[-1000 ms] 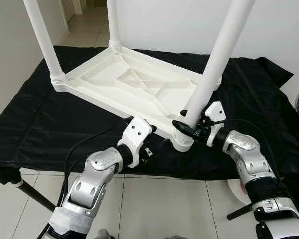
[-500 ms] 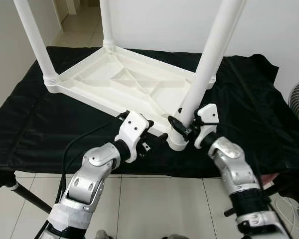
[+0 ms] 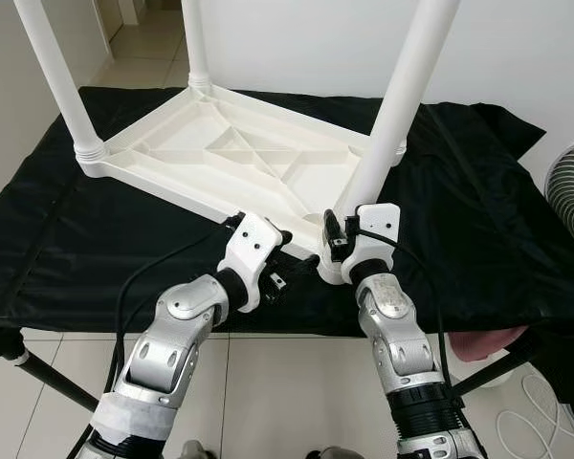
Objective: Building children table
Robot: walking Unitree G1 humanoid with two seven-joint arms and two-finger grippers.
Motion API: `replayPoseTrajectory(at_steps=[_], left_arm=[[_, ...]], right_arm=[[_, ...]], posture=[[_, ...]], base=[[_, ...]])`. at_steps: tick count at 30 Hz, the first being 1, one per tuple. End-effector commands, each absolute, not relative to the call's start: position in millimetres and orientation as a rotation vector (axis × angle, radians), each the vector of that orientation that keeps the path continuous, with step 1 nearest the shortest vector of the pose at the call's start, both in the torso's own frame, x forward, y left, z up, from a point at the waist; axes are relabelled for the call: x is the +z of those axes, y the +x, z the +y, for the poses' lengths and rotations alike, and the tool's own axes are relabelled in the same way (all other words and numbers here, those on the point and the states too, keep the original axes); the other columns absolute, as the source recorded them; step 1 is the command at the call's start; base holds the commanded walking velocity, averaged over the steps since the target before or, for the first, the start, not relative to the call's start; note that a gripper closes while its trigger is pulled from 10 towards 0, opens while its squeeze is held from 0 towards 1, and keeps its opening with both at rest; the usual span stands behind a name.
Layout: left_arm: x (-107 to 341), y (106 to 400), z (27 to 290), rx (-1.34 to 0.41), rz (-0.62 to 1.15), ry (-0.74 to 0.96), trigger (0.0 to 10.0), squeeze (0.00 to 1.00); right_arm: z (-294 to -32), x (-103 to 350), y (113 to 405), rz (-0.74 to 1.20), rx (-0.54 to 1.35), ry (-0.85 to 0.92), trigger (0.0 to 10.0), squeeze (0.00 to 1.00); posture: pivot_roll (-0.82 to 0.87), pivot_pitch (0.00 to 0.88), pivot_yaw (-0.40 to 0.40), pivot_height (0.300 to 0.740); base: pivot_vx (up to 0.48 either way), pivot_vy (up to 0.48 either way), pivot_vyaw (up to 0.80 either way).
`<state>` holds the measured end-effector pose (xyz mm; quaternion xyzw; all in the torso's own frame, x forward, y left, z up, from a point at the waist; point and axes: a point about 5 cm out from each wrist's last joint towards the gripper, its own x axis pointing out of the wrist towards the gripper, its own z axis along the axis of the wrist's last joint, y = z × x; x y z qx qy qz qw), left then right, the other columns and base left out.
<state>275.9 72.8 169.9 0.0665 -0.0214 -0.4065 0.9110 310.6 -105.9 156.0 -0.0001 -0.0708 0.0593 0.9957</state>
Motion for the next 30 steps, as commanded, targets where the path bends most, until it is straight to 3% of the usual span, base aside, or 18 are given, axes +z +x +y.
replayPoseTrajectory(at_steps=[1, 2, 3, 5, 12, 13, 21, 26, 27, 28, 29, 30], left_arm=[[167.1, 279.3, 76.6, -0.736, -0.028, 0.141, 10.0, 0.00], [167.1, 279.3, 76.6, -0.736, -0.028, 0.141, 10.0, 0.00], [166.7, 279.5, 76.5, -0.736, -0.028, 0.141, 10.0, 0.00], [166.7, 279.5, 76.3, -0.736, -0.028, 0.142, 10.0, 0.00], [167.3, 278.9, 76.6, -0.737, -0.032, 0.143, 10.0, 0.00], [167.3, 279.0, 76.9, -0.736, -0.032, 0.143, 10.0, 0.00], [167.1, 279.3, 75.0, -0.749, -0.033, 0.146, 10.0, 0.00], [166.9, 279.6, 74.1, -0.756, -0.033, 0.148, 10.0, 0.00], [166.6, 280.4, 73.7, -0.761, -0.033, 0.154, 10.0, 0.00], [166.6, 280.4, 73.7, -0.761, -0.033, 0.154, 10.0, 0.00], [166.5, 280.6, 73.6, -0.763, -0.033, 0.156, 10.0, 0.00], [166.4, 280.7, 73.4, -0.764, -0.034, 0.158, 10.0, 0.00]], right_arm=[[-116.2, 146.1, 310.4, -0.079, 0.092, 0.025, 10.0, 0.47], [-116.2, 146.1, 310.4, -0.079, 0.092, 0.025, 10.0, 0.47], [-117.5, 147.0, 310.3, -0.080, 0.097, 0.023, 10.0, 1.00], [-119.2, 148.8, 310.2, -0.086, 0.109, 0.014, 10.0, 1.00], [-124.5, 156.3, 304.4, -0.107, 0.424, -0.076, 10.0, 0.98], [-128.5, 157.4, 303.3, -0.110, 0.477, -0.099, 10.0, 0.00], [-155.9, 155.3, 306.5, -0.045, 0.793, -0.266, 10.0, 0.00], [-159.8, 154.7, 311.5, -0.031, 0.837, -0.291, 10.0, 0.00], [-161.4, 153.5, 318.3, -0.019, 0.857, -0.351, 8.9, 0.00], [-161.4, 153.5, 318.3, -0.019, 0.857, -0.351, 8.9, 0.00], [-161.5, 152.9, 320.5, -0.016, 0.869, -0.383, 3.6, 0.00], [-161.8, 152.6, 321.6, -0.015, 0.880, -0.402, 3.6, 0.00]], posture=[[-0.06, 0.063, -0.009, 0.740], [-0.06, 0.063, -0.009, 0.740], [-0.06, 0.063, -0.010, 0.740], [-0.06, 0.059, -0.012, 0.740], [-0.06, 0.053, -0.014, 0.740], [-0.06, 0.048, -0.015, 0.740], [-0.07, 0.028, -0.008, 0.740], [-0.07, 0.024, -0.009, 0.740], [-0.07, 0.016, -0.010, 0.740], [-0.07, 0.016, -0.010, 0.740], [-0.07, 0.013, -0.012, 0.740], [-0.07, 0.013, -0.012, 0.740]], base=[[0.000, 0.000, 0.00], [0.000, 0.000, 0.00], [0.000, 0.000, 0.00], [0.000, 0.000, 0.00], [0.000, 0.000, 0.00], [0.000, 0.000, 0.00], [0.000, 0.000, 0.00], [0.000, 0.000, 0.00], [0.000, 0.000, 0.00], [0.000, 0.000, 0.00], [0.000, 0.000, 0.00], [0.000, 0.000, 0.00]])
